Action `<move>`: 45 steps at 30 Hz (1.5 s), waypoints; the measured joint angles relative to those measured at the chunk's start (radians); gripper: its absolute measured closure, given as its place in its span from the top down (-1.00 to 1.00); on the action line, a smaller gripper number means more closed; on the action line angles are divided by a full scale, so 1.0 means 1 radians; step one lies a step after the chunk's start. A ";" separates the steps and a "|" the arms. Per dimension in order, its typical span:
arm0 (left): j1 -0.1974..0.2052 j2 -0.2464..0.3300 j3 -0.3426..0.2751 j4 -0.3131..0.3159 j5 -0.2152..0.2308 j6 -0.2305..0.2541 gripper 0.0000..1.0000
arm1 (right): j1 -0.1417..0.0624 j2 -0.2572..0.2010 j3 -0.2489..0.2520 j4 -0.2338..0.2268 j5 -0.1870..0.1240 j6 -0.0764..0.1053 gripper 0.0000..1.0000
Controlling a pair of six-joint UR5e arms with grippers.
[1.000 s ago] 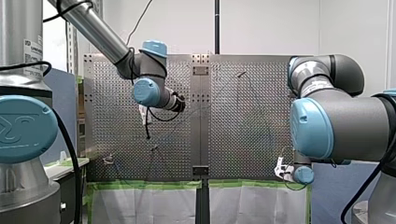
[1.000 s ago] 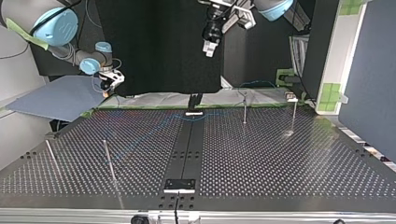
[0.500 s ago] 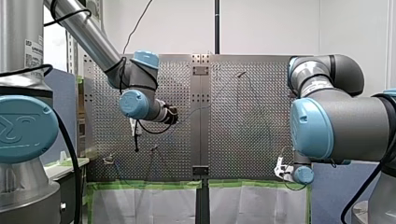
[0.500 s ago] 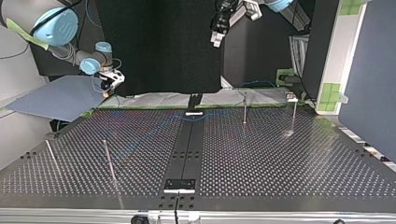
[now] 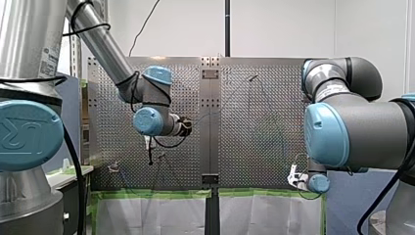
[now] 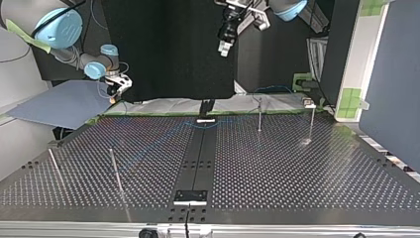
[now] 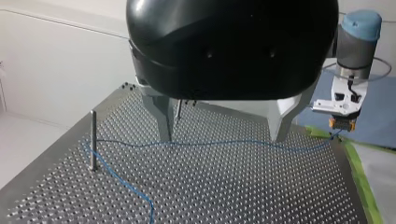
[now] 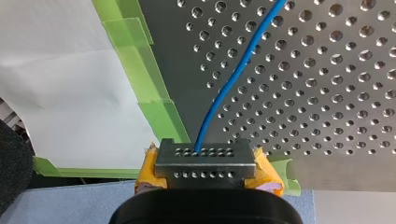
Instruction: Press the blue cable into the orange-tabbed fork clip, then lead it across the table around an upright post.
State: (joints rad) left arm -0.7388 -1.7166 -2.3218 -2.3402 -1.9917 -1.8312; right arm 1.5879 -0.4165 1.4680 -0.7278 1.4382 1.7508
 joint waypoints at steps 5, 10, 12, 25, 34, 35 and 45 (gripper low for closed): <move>0.009 -0.047 0.001 0.047 -0.008 0.005 1.00 | -0.001 0.000 0.000 0.000 0.000 -0.002 -1.00; 0.011 -0.060 0.001 0.060 -0.010 0.007 1.00 | -0.001 0.000 0.001 0.001 -0.001 -0.003 -1.00; 0.011 -0.061 0.001 0.061 -0.011 0.007 1.00 | -0.001 0.000 0.001 0.001 -0.001 -0.003 -1.00; 0.011 -0.062 0.001 0.062 -0.011 0.007 1.00 | -0.001 0.000 0.001 0.001 -0.001 -0.003 -1.00; 0.011 -0.062 0.001 0.062 -0.011 0.007 1.00 | -0.001 0.000 0.001 0.001 -0.001 -0.003 -1.00; 0.011 -0.062 0.001 0.062 -0.011 0.007 1.00 | -0.001 0.000 0.001 0.001 -0.001 -0.003 -1.00; 0.011 -0.062 0.001 0.062 -0.011 0.007 1.00 | -0.001 0.000 0.001 0.001 -0.001 -0.003 -1.00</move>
